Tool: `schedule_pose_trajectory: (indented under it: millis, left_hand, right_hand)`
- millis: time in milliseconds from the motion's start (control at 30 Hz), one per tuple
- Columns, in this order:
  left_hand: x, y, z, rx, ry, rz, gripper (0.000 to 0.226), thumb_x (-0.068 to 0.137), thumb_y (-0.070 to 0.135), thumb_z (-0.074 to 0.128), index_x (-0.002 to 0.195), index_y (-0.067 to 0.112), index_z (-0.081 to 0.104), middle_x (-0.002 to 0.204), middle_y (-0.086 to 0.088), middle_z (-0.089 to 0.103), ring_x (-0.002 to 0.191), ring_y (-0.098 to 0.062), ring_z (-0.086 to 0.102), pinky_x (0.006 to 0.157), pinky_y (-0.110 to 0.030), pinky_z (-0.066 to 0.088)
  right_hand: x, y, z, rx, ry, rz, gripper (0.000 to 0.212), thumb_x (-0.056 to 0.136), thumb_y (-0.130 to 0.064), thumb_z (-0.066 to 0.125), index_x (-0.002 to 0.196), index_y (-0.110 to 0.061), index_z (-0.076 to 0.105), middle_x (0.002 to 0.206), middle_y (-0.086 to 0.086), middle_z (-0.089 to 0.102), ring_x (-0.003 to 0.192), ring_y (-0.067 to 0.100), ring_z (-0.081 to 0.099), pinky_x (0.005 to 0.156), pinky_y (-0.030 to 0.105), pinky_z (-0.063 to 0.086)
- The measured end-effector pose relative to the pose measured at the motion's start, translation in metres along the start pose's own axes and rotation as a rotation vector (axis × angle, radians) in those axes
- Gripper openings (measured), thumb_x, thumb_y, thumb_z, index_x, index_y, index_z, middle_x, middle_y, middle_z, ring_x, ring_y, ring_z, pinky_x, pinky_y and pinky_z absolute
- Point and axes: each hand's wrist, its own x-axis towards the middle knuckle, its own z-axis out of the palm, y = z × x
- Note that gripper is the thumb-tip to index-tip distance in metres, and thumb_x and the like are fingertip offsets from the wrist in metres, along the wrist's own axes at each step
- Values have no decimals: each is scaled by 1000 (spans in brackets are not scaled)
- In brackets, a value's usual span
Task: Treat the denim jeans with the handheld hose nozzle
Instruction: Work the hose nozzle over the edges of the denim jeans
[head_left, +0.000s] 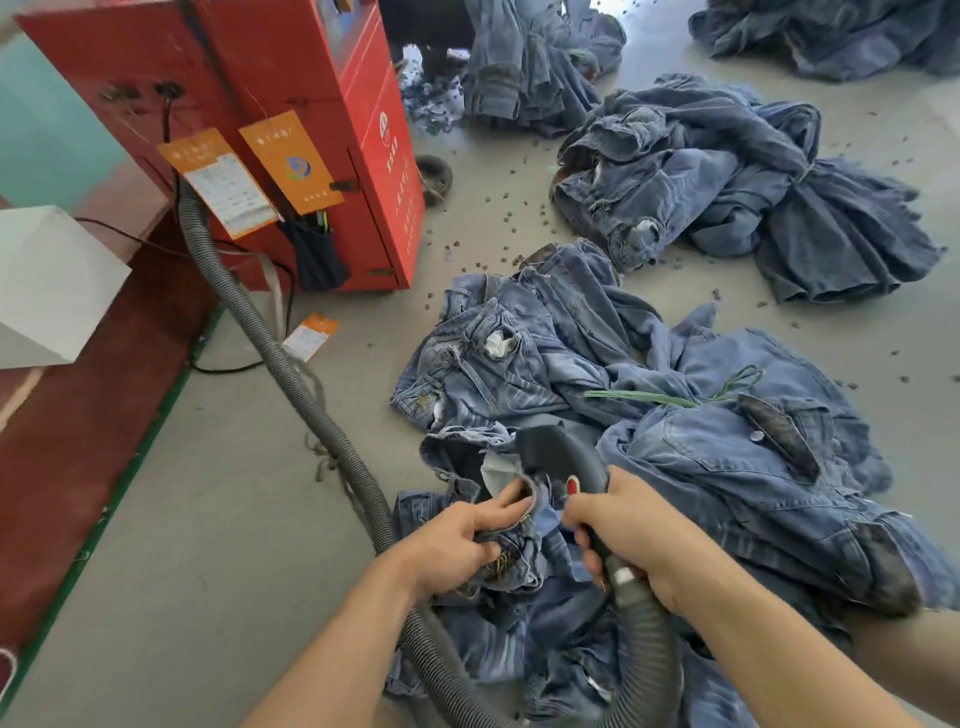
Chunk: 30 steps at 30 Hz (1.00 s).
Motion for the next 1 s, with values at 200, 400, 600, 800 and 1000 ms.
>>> schedule_pose_trajectory:
  millis: [200, 400, 600, 800, 1000]
  left_hand:
    - [1, -3, -3, -13, -1, -14, 97, 87, -24, 38, 138, 57, 52, 147, 53, 26, 138, 24, 13, 114, -9, 14]
    - [-7, -11, -6, -206, 26, -136, 93, 88, -19, 45, 123, 66, 61, 137, 46, 49, 127, 30, 35, 99, 3, 31]
    - [0, -31, -13, -691, 444, -259, 44, 87, 33, 78, 124, 11, 73, 112, -17, 77, 106, -32, 74, 99, -48, 57]
    - [-3, -38, -9, -544, 518, -161, 18, 87, 35, 73, 104, 32, 77, 113, -7, 78, 109, -30, 73, 104, -58, 52]
    - [-21, -57, -30, -772, 638, -186, 24, 105, 7, 51, 118, 16, 69, 113, -15, 77, 94, -35, 75, 79, -46, 62]
  right_hand:
    - [-15, 20, -1, -2, -23, 13, 18, 85, -5, 59, 97, -10, 46, 61, 13, 54, 41, 23, 45, 42, 30, 40]
    - [11, 3, -16, 187, 239, -116, 13, 93, 3, 54, 91, -8, 48, 59, 11, 50, 41, 21, 43, 44, 29, 41]
    - [-10, 34, -18, 258, 86, -65, 17, 88, -1, 61, 88, -11, 47, 59, 12, 51, 39, 22, 42, 42, 31, 41]
    - [19, 54, 37, 89, -141, 155, 19, 86, -6, 60, 98, -11, 47, 61, 10, 53, 41, 22, 46, 44, 27, 42]
    - [35, 52, 4, 350, 192, 42, 16, 92, -1, 60, 94, -10, 46, 56, 9, 52, 41, 21, 45, 43, 30, 43]
